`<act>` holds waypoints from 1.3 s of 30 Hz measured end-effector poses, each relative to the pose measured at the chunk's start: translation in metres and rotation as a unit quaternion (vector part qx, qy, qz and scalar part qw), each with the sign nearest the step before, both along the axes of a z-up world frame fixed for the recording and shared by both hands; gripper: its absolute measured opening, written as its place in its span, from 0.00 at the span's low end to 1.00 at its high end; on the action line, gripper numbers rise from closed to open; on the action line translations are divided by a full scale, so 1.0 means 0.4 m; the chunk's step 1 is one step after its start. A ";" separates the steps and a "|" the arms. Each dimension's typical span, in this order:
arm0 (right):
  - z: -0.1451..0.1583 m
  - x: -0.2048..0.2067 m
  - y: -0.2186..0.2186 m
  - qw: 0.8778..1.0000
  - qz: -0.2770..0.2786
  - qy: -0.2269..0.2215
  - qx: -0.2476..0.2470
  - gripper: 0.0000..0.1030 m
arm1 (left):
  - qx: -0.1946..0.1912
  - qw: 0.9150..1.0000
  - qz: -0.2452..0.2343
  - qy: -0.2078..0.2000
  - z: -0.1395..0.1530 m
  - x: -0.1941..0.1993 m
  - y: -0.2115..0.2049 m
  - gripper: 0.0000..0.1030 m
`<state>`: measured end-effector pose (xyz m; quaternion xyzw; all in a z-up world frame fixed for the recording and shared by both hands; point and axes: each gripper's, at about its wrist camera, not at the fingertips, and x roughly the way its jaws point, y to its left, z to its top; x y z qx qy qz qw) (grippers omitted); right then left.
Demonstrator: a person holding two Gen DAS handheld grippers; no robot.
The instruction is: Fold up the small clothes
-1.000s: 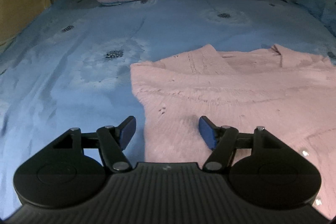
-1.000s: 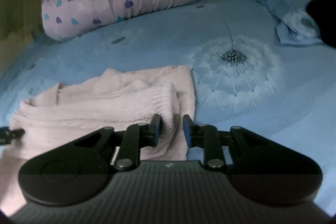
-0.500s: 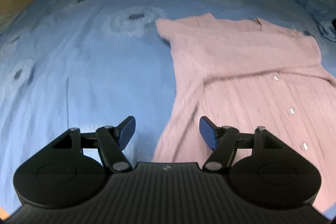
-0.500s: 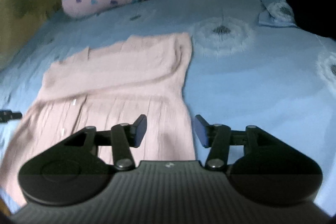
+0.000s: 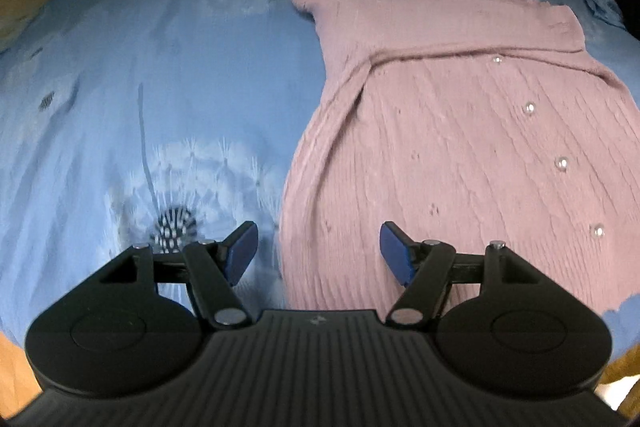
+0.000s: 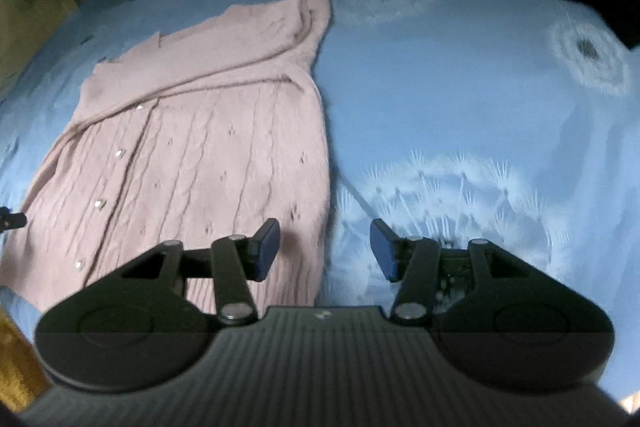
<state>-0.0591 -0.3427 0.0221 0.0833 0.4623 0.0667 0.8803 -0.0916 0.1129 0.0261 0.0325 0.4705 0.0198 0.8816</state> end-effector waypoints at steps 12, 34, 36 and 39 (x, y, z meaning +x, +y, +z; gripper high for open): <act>-0.013 -0.062 0.025 0.999 0.029 0.022 0.023 0.52 | -0.047 0.999 -0.004 0.018 -0.024 -0.054 0.011 0.70; -0.049 -0.087 0.047 0.995 0.059 0.022 0.078 0.53 | -0.067 0.997 -0.026 0.000 -0.038 -0.082 -0.021 0.62; -0.051 -0.088 0.049 0.995 0.061 0.019 0.077 0.53 | -0.070 0.997 -0.028 -0.003 -0.038 -0.084 -0.024 0.58; -0.050 -0.096 0.050 0.995 0.065 0.013 0.075 0.51 | -0.076 0.997 -0.024 -0.007 -0.036 -0.088 -0.025 0.51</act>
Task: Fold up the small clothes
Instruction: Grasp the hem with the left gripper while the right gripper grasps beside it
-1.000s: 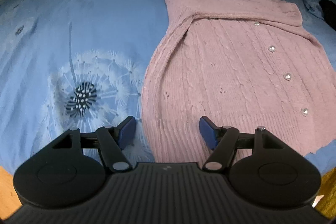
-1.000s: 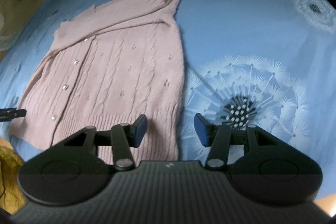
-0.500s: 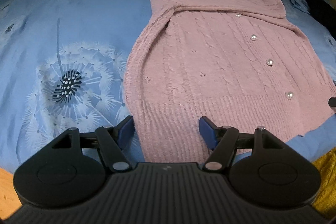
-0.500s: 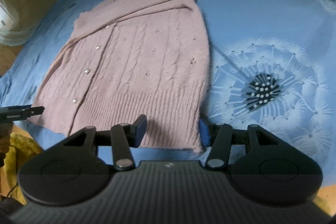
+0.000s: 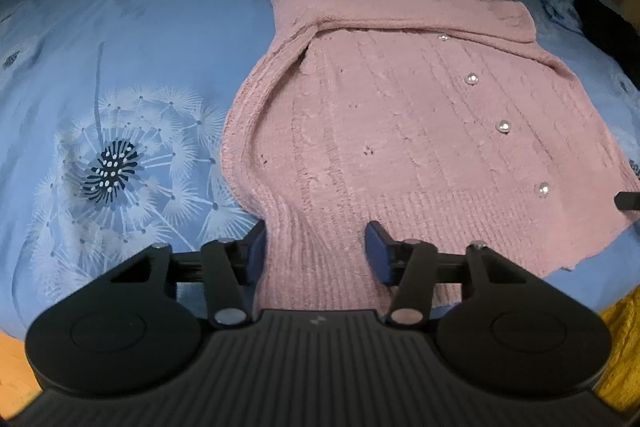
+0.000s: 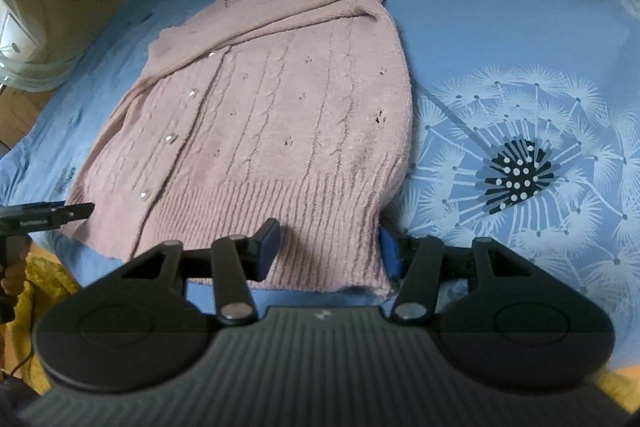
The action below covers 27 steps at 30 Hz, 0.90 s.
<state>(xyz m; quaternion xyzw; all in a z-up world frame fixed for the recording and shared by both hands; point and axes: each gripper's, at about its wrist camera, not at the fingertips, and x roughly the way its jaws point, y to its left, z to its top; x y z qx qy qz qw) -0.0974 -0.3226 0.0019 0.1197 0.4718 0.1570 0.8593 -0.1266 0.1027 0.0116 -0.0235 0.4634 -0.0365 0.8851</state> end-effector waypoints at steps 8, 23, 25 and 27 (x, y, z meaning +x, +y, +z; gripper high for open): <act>-0.002 0.004 -0.016 1.000 -0.004 0.010 0.027 0.17 | -0.011 1.000 0.009 0.002 0.003 0.003 -0.007 0.34; 0.121 0.023 -0.048 0.986 -0.013 -0.081 0.144 0.13 | -0.159 0.984 0.043 -0.064 0.143 0.026 0.040 0.14; 0.137 0.033 -0.054 0.983 -0.017 -0.095 0.159 0.13 | -0.177 0.980 0.050 -0.075 0.169 0.038 0.045 0.14; 0.152 0.047 -0.054 0.979 -0.021 -0.106 0.171 0.13 | -0.191 0.976 0.055 -0.085 0.192 0.051 0.048 0.14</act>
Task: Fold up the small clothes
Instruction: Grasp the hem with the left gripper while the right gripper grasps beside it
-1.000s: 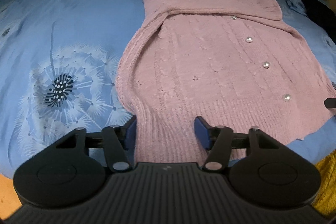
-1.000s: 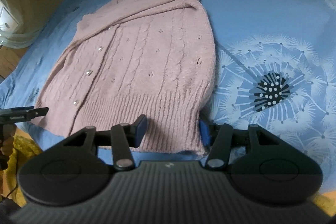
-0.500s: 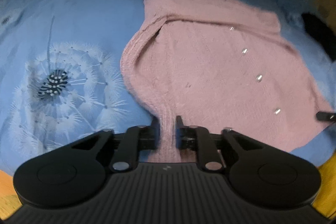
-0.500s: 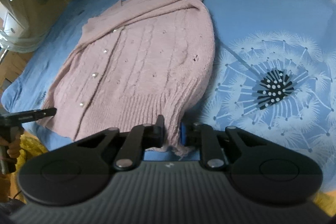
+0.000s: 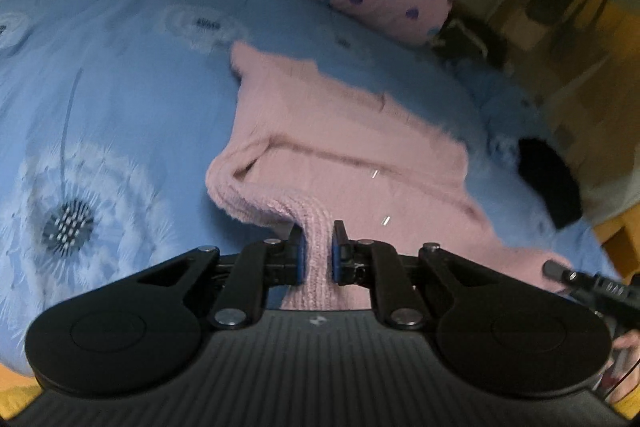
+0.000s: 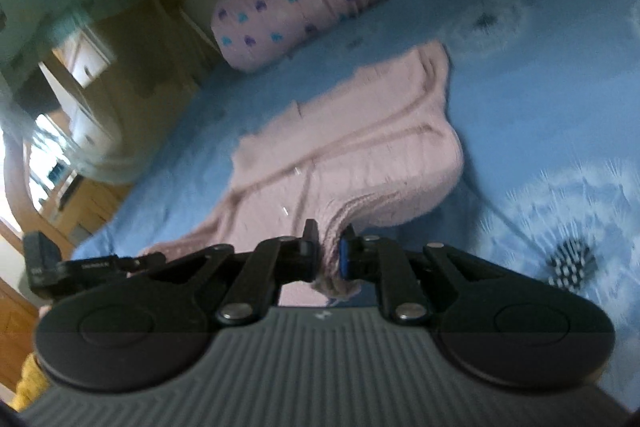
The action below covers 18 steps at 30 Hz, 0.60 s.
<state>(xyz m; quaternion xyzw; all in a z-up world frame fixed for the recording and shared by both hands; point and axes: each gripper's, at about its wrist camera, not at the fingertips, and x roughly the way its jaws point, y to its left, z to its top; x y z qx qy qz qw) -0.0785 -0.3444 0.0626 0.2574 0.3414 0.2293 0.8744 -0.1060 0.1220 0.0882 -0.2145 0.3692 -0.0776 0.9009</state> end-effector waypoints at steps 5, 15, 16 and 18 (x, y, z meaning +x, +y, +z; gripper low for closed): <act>0.029 0.046 0.014 0.999 -0.004 -0.027 0.019 0.13 | -0.016 1.000 0.005 -0.026 0.067 0.046 -0.011 0.14; 0.085 0.175 0.025 0.997 -0.019 -0.065 0.036 0.13 | 0.000 0.998 0.030 -0.054 0.152 0.188 -0.028 0.14; 0.092 0.192 0.025 0.997 -0.022 -0.069 0.037 0.13 | 0.002 0.998 0.035 -0.055 0.158 0.212 -0.025 0.14; 0.103 0.225 0.022 0.996 -0.028 -0.074 0.040 0.13 | 0.007 0.997 0.045 -0.057 0.168 0.254 -0.021 0.14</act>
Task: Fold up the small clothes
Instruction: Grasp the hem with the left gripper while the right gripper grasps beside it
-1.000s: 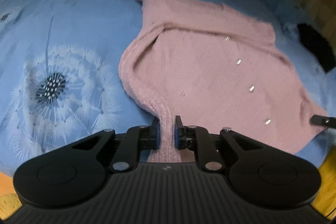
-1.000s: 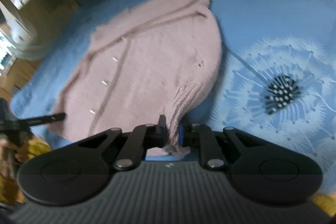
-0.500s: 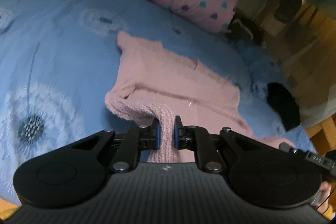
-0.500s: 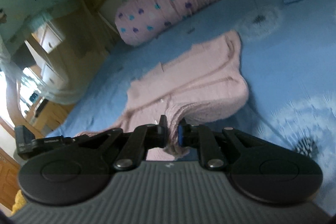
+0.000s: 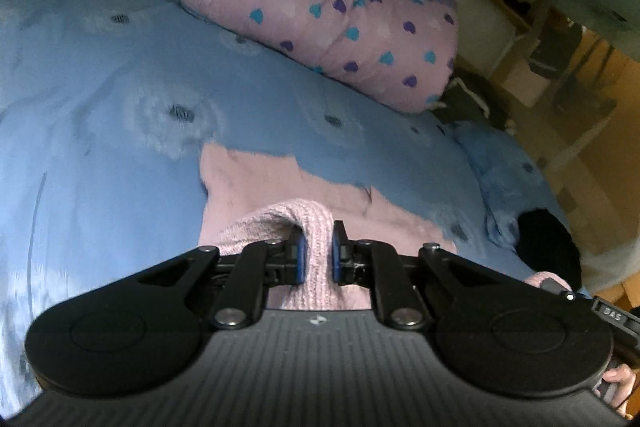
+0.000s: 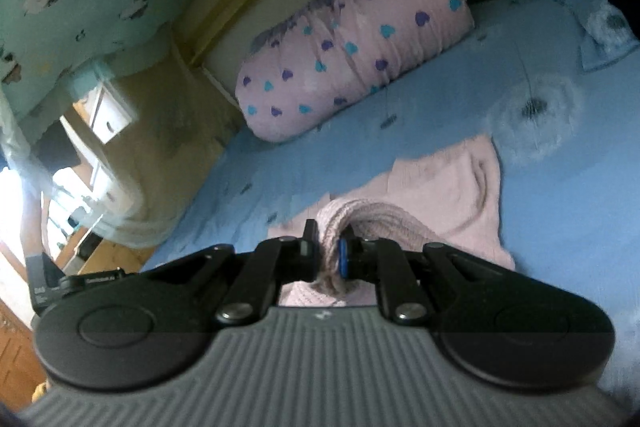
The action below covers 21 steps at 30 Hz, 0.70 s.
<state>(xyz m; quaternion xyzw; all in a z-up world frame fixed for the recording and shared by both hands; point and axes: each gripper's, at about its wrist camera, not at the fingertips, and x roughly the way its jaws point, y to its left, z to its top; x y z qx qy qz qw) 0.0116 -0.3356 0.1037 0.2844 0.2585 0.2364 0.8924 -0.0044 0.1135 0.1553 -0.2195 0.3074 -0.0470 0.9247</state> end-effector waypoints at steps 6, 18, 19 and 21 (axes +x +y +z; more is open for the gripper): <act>0.025 0.131 -0.002 1.000 -0.024 -0.013 0.000 0.13 | 0.030 0.999 0.029 -0.010 0.014 0.152 0.008 0.14; -0.113 0.443 0.006 0.995 -0.091 0.018 -0.037 0.13 | 0.084 0.994 0.060 0.043 -0.156 0.501 0.045 0.14; -0.141 0.467 0.011 0.994 -0.096 0.025 -0.050 0.13 | 0.092 0.993 0.060 0.051 -0.183 0.520 0.044 0.14; -0.186 0.500 0.019 0.992 -0.102 0.038 -0.071 0.13 | 0.112 0.990 0.059 0.064 -0.229 0.553 0.047 0.14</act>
